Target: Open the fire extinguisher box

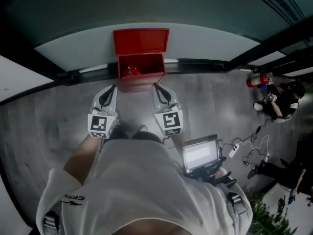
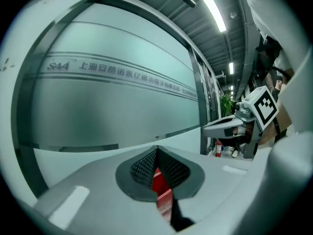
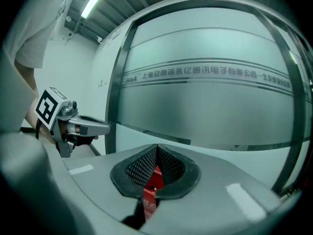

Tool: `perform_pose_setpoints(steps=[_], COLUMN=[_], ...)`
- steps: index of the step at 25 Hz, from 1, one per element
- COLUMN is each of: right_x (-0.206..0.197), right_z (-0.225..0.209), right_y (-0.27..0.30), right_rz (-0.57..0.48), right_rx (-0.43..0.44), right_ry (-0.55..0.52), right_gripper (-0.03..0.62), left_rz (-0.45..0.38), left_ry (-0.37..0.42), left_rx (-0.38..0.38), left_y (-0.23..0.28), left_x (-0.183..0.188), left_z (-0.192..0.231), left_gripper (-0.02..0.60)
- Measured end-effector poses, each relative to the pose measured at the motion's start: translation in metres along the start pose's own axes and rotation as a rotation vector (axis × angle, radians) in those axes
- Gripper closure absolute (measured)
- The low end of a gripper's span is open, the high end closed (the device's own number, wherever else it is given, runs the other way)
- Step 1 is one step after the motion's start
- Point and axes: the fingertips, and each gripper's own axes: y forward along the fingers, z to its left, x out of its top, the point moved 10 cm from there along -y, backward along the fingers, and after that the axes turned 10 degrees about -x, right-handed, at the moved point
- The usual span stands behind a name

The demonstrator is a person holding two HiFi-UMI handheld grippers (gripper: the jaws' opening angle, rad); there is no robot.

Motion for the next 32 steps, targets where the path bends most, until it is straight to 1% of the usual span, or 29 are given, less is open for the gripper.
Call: perform_pose_setpoints(steps=[5,8,10,13,19,23,32], right_x=[0.014,0.025,0.033,0.041,0.043,0.049,0.045], right_z=[0.009,0.023,0.035,0.054,0.077,0.087,0.087], right_y=[-0.027,-0.037,-0.043,-0.049,-0.052,-0.050,-0.053], right_rz=[-0.019,-0.055,-0.067,-0.058,-0.057,-0.075,-0.065], right_rx=[-0.004,-0.005,0.006,0.024,0.021,-0.007,-0.041], right_ry=[0.018,0.027,0.020,0.011,0.043,0.087,0.064], right_gripper=[0.580,0.579,0.580,0.580,0.580,0.580,0.580], left_rz=[-0.011,-0.020,-0.031,-0.051,-0.084,-0.088,-0.090], left_ry=[0.013,0.024,0.023,0.019,0.021,0.020,0.024], left_rx=[-0.007,-0.021,-0.028,-0.037,-0.050,-0.059,-0.091], left_y=[-0.023,-0.033,-0.040,-0.050,-0.060,-0.066,-0.065], left_x=[0.015,0.017,0.021,0.027,0.026,0.024,0.022], left_z=[-0.021,-0.026,-0.025,-0.021,-0.015,-0.012,-0.013], left_gripper=[0.580,0.580,0.580,0.580,0.580,0.580,0.580])
